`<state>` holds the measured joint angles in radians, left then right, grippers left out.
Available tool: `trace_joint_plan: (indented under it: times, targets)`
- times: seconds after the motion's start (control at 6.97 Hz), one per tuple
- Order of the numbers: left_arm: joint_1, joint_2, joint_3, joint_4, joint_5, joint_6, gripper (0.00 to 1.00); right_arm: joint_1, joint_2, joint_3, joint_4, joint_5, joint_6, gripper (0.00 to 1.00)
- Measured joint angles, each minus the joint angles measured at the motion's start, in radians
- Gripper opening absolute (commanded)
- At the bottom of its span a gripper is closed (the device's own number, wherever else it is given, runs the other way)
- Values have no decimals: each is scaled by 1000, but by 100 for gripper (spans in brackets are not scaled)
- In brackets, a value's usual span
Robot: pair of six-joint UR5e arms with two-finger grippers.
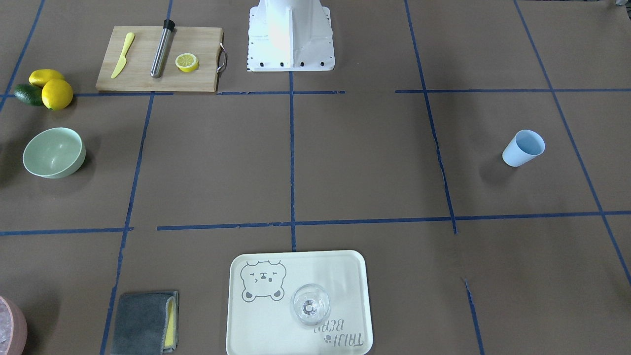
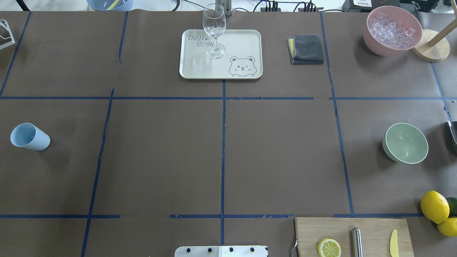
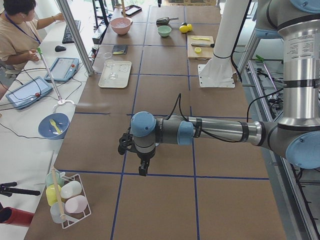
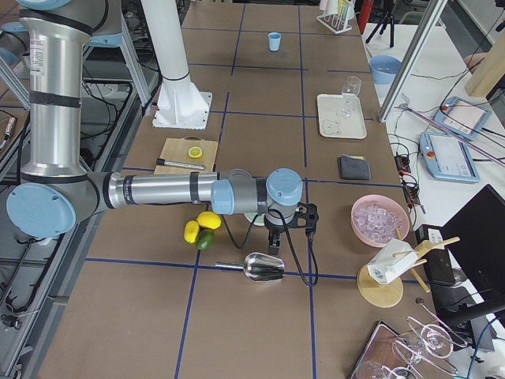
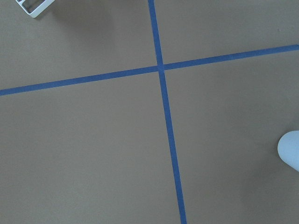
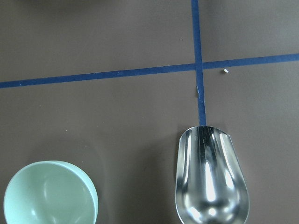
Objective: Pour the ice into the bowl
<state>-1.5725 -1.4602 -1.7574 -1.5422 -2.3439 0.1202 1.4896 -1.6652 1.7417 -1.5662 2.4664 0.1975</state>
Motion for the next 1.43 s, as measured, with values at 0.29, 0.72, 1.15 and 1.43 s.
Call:
trace_joint_plan:
  times: [0.29, 0.72, 1.15, 1.43]
  targets:
    - [1, -1, 4, 0, -1, -1, 100, -67, 0, 1, 13, 104, 0, 100]
    - [2, -4, 11, -5, -3, -3, 100, -186, 0, -30, 179, 78, 81, 100]
    - [2, -5, 11, -6, -3, -4, 100, -313, -11, -52, 381, -89, 320, 100]
    - [2, -5, 10, -7, -3, -4, 100, -372, -52, -110, 564, -160, 413, 94]
